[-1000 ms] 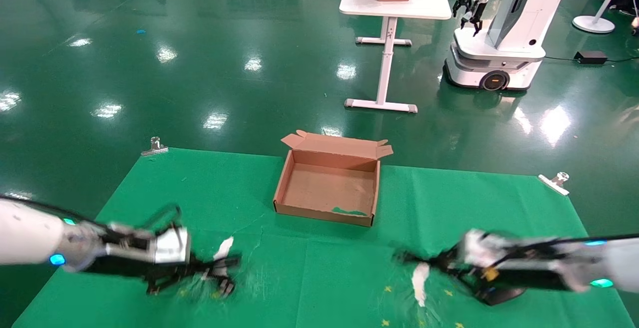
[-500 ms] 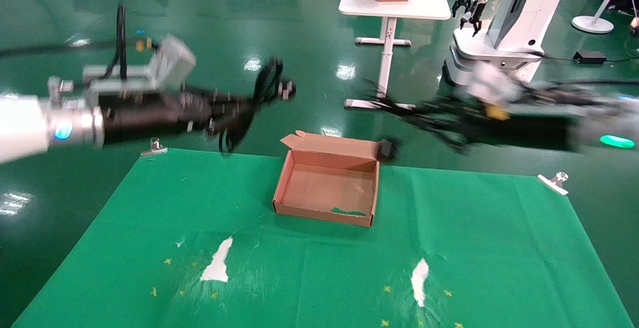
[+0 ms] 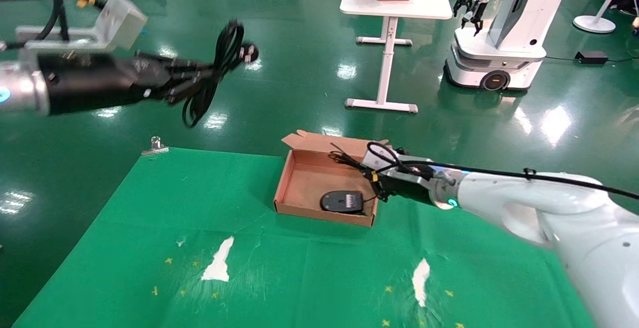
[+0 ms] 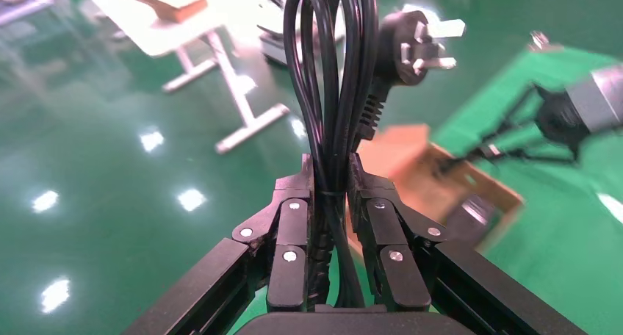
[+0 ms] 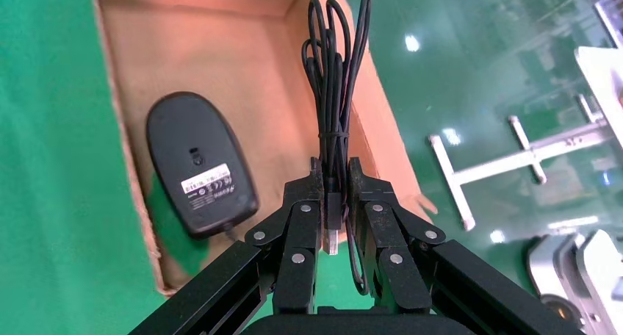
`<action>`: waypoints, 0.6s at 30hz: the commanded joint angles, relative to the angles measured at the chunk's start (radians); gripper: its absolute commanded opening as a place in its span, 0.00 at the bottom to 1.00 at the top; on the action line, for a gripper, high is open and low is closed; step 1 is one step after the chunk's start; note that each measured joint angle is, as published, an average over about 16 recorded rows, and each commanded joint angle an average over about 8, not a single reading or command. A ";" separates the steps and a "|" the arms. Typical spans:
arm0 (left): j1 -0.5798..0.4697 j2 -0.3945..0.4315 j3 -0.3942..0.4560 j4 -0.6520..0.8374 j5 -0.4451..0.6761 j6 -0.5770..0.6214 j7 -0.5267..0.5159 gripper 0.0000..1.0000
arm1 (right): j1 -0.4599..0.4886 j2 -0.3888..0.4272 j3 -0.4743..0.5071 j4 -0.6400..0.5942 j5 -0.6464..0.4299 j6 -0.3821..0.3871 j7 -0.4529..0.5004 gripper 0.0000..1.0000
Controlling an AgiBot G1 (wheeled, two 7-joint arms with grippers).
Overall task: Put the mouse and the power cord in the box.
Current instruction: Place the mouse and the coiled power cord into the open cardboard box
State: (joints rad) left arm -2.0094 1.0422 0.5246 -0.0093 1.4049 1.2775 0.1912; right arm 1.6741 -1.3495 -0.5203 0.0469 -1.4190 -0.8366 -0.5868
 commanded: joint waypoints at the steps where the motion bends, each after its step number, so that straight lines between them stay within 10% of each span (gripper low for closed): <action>1: -0.002 -0.024 0.009 0.002 0.012 0.041 -0.001 0.00 | -0.022 -0.005 -0.005 0.011 -0.005 -0.003 0.002 0.98; 18: 0.063 0.095 0.098 -0.092 0.141 -0.045 0.105 0.00 | 0.030 0.036 0.013 0.051 0.056 -0.013 -0.074 1.00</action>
State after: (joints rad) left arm -1.9366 1.1591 0.6203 -0.0942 1.5433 1.1969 0.3004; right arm 1.7176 -1.2933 -0.5031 0.0997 -1.3608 -0.8561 -0.6629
